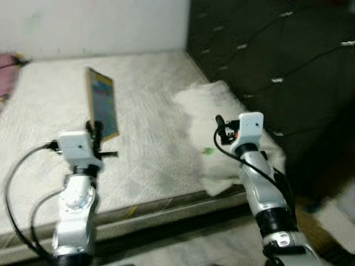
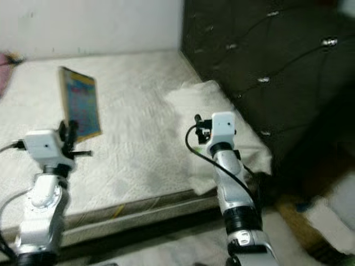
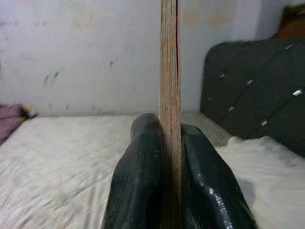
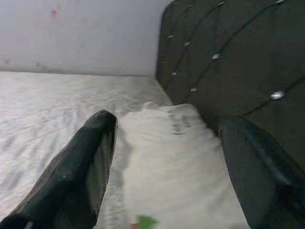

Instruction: Clean up the room

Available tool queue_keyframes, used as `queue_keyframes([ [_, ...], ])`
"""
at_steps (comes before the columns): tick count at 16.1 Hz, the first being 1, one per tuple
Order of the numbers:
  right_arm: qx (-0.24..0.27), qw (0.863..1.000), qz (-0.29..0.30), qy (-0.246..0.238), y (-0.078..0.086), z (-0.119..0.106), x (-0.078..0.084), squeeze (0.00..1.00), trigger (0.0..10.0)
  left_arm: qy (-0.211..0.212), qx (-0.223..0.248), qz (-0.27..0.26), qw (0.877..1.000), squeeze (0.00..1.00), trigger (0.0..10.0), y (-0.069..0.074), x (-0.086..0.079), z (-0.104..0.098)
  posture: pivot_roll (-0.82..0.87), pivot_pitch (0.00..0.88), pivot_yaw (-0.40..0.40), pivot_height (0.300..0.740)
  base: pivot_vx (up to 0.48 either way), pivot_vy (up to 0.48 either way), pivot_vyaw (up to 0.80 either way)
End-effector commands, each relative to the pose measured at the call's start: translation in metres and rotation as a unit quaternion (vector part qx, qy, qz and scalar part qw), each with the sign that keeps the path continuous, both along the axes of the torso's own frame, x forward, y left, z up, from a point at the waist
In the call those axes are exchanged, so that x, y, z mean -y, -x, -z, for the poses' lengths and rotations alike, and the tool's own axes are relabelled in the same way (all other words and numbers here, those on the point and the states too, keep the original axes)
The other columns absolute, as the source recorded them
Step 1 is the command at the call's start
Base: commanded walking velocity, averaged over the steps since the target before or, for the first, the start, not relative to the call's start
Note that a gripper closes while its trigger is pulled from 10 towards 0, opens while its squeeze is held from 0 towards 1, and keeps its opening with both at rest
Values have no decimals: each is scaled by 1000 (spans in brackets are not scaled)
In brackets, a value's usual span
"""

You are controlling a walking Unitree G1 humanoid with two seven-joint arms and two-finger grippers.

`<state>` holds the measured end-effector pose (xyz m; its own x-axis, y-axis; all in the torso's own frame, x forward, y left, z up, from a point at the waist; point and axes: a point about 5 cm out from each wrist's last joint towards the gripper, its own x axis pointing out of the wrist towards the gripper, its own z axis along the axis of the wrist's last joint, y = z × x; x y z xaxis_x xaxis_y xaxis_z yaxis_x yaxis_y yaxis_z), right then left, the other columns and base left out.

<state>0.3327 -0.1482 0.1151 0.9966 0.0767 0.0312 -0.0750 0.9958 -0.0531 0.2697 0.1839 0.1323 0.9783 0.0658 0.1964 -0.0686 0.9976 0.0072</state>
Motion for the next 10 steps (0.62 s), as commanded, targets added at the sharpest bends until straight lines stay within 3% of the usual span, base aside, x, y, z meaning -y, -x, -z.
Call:
queue_keyframes([
  [1,5,1000,1,5,-3,-3,2,0,10000,0,26,16,1000,0,10000,-2,9,-10,51,0,-13,740,480,0,0],
  [4,5,1000,1,2,-3,-3,2,0,10000,8,20,14,1000,0,10000,-3,9,-9,51,0,-14,740,410,0,0],
  [9,8,1000,-4,11,-4,-4,1,0,10000,8,16,9,1000,0,10000,-4,9,-7,51,0,-14,740,0,0,-101],
  [10,9,1000,-5,12,-4,-4,1,0,10000,7,16,9,1000,0,10000,-5,10,-8,51,0,-14,740,0,0,725],
])
